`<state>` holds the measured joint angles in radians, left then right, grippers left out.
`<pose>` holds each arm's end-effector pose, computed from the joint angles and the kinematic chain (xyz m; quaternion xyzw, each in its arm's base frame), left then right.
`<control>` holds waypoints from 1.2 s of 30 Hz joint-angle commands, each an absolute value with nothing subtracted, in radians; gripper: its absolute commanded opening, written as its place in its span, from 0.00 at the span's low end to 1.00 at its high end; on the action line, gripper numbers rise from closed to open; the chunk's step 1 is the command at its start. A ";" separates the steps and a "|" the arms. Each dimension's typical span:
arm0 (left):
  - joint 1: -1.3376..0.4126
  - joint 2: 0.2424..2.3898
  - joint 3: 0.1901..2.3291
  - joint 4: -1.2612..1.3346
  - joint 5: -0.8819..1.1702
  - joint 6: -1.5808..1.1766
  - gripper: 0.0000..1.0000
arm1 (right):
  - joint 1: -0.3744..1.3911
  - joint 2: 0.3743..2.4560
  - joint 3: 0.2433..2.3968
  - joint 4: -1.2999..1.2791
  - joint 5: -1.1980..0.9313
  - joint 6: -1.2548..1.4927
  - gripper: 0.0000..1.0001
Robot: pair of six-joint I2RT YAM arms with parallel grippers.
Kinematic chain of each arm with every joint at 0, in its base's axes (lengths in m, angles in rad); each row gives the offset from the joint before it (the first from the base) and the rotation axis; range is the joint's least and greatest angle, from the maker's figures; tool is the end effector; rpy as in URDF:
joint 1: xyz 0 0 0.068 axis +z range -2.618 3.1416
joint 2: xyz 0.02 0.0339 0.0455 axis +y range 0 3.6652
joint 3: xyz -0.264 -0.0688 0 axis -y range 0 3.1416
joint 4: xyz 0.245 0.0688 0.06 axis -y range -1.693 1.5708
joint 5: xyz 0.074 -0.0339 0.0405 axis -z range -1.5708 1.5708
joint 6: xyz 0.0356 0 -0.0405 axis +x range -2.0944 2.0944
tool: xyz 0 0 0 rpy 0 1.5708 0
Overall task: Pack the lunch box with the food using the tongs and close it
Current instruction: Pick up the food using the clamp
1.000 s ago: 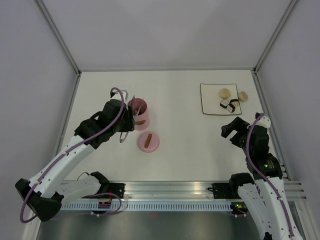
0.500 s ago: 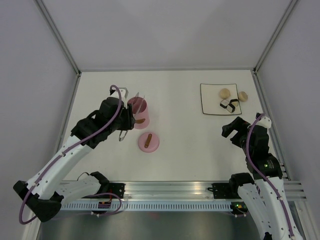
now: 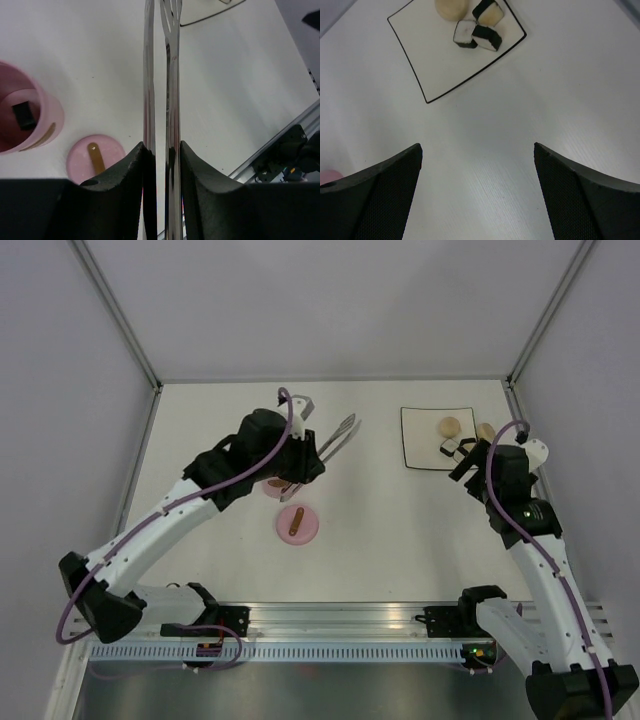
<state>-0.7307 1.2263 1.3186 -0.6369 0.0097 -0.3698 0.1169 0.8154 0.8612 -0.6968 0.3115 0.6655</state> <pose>0.1956 -0.1758 0.3875 0.1587 0.8566 -0.2603 0.4162 0.1670 0.0086 0.3115 0.3061 0.8335 0.0387 0.4584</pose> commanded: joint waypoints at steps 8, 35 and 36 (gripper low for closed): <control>-0.810 1.512 1.460 -0.325 0.181 -0.304 0.38 | -0.147 1.110 1.086 -0.532 0.279 0.615 0.98; -0.979 2.184 1.910 -0.193 0.207 -0.132 0.47 | -0.287 1.029 0.888 -0.360 0.064 0.560 0.98; -0.979 2.209 1.917 -0.195 0.192 -0.136 0.47 | -0.287 1.029 0.888 -0.359 0.060 0.561 0.98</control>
<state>-0.9722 2.1681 1.8530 -0.2531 0.2321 -0.1722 -0.2844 1.0420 0.8944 -0.3714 0.0605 0.5747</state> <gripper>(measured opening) 0.469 0.979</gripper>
